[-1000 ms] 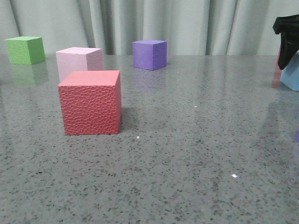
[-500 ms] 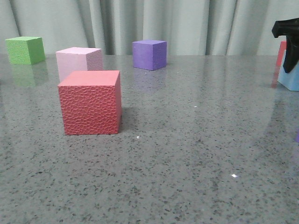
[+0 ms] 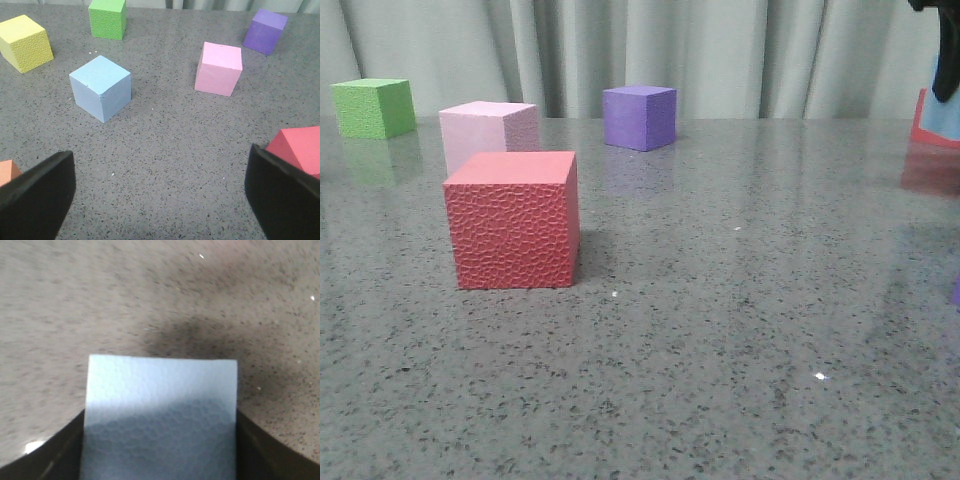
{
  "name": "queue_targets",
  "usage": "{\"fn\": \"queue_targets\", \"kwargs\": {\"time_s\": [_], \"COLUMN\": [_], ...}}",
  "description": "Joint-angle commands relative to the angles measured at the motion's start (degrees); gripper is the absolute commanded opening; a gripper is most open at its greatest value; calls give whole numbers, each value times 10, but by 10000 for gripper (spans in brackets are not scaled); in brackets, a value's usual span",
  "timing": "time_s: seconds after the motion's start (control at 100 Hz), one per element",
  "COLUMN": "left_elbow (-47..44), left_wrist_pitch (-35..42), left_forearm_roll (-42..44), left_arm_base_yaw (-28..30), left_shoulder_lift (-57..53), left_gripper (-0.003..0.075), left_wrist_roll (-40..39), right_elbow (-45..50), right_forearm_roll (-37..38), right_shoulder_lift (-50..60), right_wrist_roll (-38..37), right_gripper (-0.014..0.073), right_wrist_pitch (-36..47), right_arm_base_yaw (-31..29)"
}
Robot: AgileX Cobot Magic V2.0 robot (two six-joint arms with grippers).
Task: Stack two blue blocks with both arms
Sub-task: 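Lift the light blue cube and carry it toward the purple cube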
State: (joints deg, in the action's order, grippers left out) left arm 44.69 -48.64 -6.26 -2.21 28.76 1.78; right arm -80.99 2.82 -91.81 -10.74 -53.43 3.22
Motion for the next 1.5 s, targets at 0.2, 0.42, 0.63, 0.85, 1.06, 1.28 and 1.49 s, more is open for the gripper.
{"fn": "queue_targets", "kwargs": {"time_s": [0.2, 0.42, 0.63, 0.85, 1.06, 1.28, 1.49], "left_elbow": [20, 20, 20, 20, 20, 20, 20], "left_wrist_pitch": [38, 38, 38, 38, 38, 38, 38], "left_forearm_roll": [-9, -9, -9, -9, -9, -9, -9], "left_arm_base_yaw": [2, 2, 2, 2, 2, 2, 2], "left_shoulder_lift": [7, 7, 7, 7, 7, 7, 7], "left_gripper": [655, 655, 655, 655, 655, 655, 655], "left_wrist_roll": [-6, -6, -6, -6, -6, -6, -6], "right_elbow": [-64, -78, -120, -179, -209, -209, -209], "right_forearm_roll": [-24, -40, -40, -33, 36, 48, 48], "right_shoulder_lift": [36, 27, -15, -79, -124, -144, -157], "right_wrist_roll": [6, -32, -66, -115, -203, -243, -255], "right_gripper": [393, 393, 393, 393, 393, 393, 393], "right_wrist_pitch": [-8, 14, 10, -7, -25, -6, 2], "right_arm_base_yaw": [78, 140, 185, 224, 265, 290, 292]}}
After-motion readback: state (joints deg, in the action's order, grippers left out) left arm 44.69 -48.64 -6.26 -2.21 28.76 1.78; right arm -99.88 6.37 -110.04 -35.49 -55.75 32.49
